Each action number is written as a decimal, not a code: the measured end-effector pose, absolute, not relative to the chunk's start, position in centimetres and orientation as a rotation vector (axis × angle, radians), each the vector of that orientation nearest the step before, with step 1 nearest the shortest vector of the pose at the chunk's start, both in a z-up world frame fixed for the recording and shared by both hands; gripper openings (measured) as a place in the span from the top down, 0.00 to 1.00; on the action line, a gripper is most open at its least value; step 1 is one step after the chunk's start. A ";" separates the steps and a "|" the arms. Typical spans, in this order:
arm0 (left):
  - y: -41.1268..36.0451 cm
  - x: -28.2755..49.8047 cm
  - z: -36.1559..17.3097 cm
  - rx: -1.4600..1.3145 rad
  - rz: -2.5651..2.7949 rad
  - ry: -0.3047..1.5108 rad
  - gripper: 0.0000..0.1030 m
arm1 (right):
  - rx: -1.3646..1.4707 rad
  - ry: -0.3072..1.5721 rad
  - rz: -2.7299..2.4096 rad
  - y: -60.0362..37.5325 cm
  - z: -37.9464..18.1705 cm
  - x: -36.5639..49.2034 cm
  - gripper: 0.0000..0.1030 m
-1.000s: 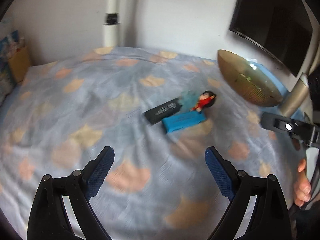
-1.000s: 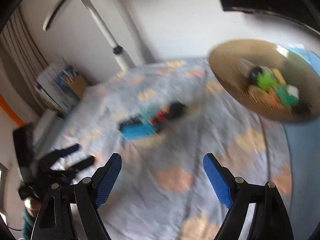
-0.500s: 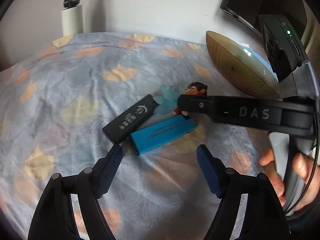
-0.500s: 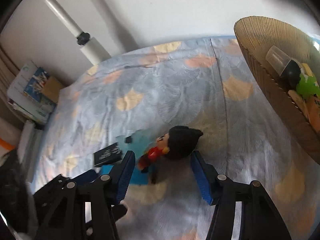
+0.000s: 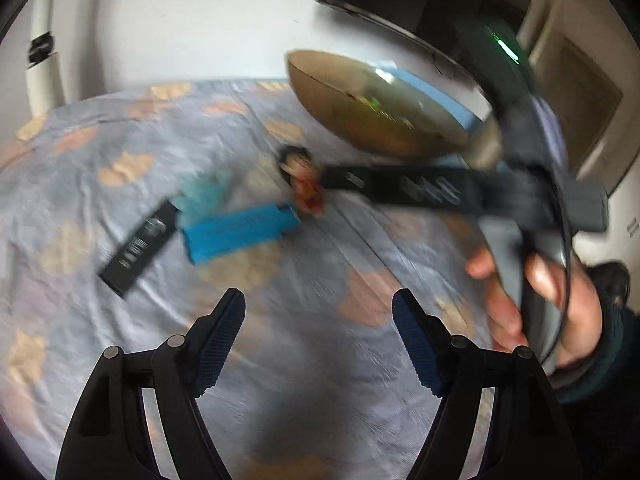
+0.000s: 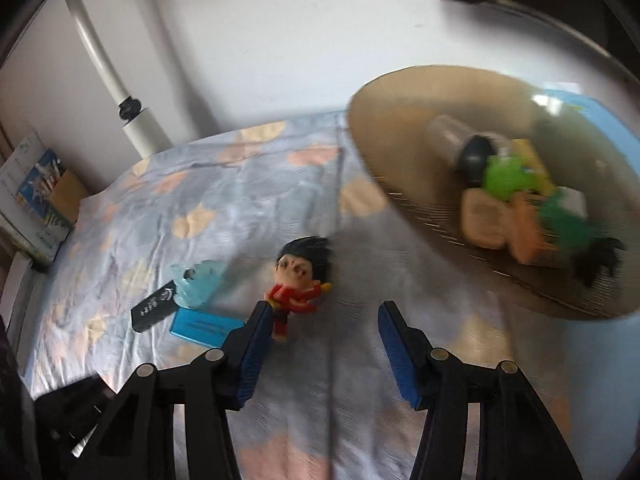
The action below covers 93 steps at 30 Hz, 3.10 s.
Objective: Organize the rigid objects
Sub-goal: 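Grasp the blue stick with left tool while right tool grasps red-clothed figurine, then carry the blue stick and red figurine to the brown bowl and release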
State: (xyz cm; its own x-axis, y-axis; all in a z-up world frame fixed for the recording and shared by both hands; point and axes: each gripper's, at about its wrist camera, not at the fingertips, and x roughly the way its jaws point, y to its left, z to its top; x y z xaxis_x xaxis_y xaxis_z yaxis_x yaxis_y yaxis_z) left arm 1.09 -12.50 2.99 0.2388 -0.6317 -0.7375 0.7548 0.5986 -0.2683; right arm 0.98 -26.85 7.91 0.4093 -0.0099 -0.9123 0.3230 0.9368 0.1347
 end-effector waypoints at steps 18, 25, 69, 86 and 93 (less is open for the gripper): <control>-17.1 7.2 1.4 0.301 -0.864 0.931 0.32 | 0.356 1.128 -0.154 -27.8 8.6 -1.4 0.47; -15.7 4.4 1.6 0.316 -0.957 0.952 0.71 | 0.350 1.125 -0.127 -27.8 8.8 -1.3 0.47; -6.9 -6.4 0.8 0.099 -0.504 0.907 0.62 | 0.087 1.227 0.190 -19.4 8.6 -9.6 0.34; -9.0 -6.5 1.2 0.164 -0.412 0.909 0.80 | -0.064 1.189 0.221 -18.4 8.4 -8.6 0.63; -10.6 -6.7 7.3 0.142 -0.488 0.757 0.80 | -0.077 1.069 0.171 -21.3 13.6 -8.9 0.69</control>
